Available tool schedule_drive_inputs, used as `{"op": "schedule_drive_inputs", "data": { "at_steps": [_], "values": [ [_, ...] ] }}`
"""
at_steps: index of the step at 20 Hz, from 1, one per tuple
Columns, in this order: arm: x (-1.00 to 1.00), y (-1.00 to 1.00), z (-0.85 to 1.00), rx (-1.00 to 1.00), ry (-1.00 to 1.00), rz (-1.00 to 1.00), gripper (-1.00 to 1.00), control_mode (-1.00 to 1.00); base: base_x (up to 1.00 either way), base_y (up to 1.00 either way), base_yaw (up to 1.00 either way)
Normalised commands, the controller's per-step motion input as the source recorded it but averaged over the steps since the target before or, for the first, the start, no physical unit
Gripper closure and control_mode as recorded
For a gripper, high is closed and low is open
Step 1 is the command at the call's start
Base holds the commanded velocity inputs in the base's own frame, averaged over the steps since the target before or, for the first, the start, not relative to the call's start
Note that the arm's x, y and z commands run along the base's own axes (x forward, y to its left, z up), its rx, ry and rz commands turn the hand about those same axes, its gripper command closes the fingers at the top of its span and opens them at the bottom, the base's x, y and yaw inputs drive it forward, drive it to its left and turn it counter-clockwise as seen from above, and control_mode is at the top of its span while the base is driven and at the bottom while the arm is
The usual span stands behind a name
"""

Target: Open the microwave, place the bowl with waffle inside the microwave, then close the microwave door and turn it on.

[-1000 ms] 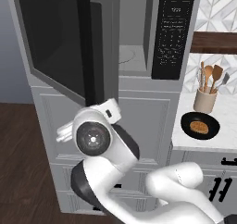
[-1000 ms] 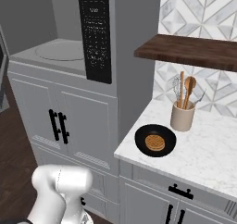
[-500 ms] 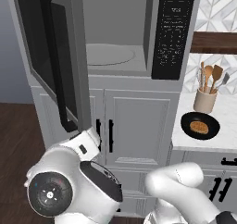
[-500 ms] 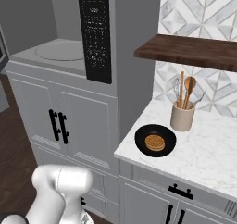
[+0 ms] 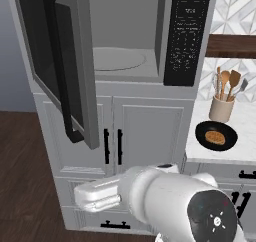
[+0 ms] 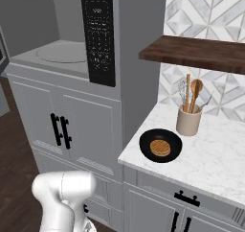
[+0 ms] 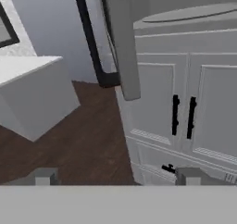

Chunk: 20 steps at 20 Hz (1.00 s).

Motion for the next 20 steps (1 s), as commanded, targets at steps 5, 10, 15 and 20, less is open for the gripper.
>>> {"op": "schedule_drive_inputs", "data": {
  "at_steps": [5, 10, 15, 20],
  "values": [
    [-0.02, -1.00, 0.52, 0.92, 0.09, 0.00, -1.00, -1.00, 0.00, 0.00, 0.00],
    [-0.04, -1.00, 0.69, 0.81, 0.07, 0.00, -1.00, -1.00, 0.00, 0.00, 0.00],
    [0.15, -0.58, 0.23, 0.53, 0.18, 0.00, -1.00, -1.00, 0.00, 0.00, 0.00],
    [0.61, 0.09, -0.38, 0.29, 0.35, 0.04, -1.00, -1.00, 0.00, 0.00, 0.00]
  ]
}}
